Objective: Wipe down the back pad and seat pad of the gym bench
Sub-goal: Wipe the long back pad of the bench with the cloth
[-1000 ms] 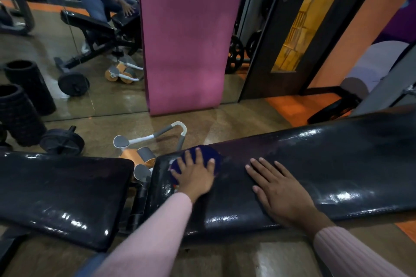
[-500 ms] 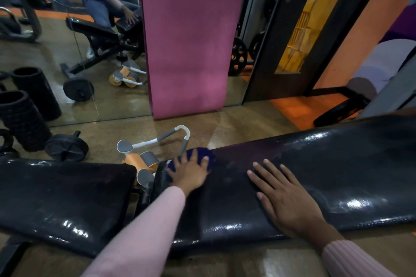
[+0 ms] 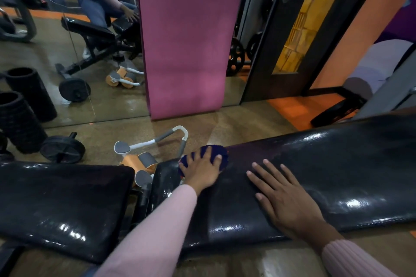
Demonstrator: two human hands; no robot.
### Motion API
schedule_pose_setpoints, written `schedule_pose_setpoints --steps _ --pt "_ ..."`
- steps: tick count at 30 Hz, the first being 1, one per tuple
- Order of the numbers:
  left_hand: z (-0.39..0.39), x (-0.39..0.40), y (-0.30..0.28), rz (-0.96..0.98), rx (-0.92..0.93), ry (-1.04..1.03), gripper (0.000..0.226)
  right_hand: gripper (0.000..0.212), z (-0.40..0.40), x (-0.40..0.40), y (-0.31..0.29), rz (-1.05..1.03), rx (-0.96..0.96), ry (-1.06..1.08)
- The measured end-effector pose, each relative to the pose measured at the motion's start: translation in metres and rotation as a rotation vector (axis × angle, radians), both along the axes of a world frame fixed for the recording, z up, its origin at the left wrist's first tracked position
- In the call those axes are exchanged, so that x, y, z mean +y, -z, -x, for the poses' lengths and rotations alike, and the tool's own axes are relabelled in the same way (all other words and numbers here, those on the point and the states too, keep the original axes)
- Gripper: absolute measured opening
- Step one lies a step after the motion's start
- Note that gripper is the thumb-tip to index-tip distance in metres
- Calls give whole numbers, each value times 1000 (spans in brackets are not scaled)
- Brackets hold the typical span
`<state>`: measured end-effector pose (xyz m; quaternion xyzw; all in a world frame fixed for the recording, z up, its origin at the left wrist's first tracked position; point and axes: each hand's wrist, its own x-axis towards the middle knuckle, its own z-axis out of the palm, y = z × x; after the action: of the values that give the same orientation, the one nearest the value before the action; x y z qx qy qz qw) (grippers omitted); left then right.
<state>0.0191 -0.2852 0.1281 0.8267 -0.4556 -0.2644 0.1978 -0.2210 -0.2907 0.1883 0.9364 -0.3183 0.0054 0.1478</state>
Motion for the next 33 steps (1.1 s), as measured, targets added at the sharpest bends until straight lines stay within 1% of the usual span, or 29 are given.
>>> schedule_pose_setpoints --steps 3,5,7,9,11,12,14,16,19,21,23,26,28,30,33 --pt "-33 27 18 -80 58 -204 61 52 1 0 0 -10 -6 -14" --pt "-30 49 22 -110 50 -275 61 52 1 0 0 -11 -10 -16" --pt "0 62 13 -77 -34 -217 61 53 1 0 1 -5 -3 -15" --pt "39 60 0 11 -119 -58 62 53 1 0 0 -5 2 -13" --pt "62 45 -11 65 -124 88 63 53 1 0 -1 -11 6 -12" --pt "63 35 -14 76 -103 115 63 53 1 0 -2 -11 8 -9" --pt "47 14 -15 66 -60 91 63 53 1 0 -1 -12 7 -5" --pt "19 7 -7 15 -23 24 63 53 1 1 0 -18 4 -1" --pt "-20 29 12 -55 23 -149 62 53 1 1 -1 -19 0 2" --pt "-26 50 21 -84 38 -210 62 52 2 1 -2 -21 -5 2" --pt "-10 65 20 -94 -5 -182 62 52 2 3 -2 -27 -5 6" --pt "35 63 4 5 -104 3 63 51 0 4 -3 -21 1 12" --pt "51 49 -4 48 -124 100 63 51 -1 3 -4 -17 8 7" --pt "40 32 -3 38 -101 107 63 51 -1 3 -4 -26 10 11" --pt "-10 23 13 -13 -36 2 63 51 -1 3 -2 -33 -3 14"
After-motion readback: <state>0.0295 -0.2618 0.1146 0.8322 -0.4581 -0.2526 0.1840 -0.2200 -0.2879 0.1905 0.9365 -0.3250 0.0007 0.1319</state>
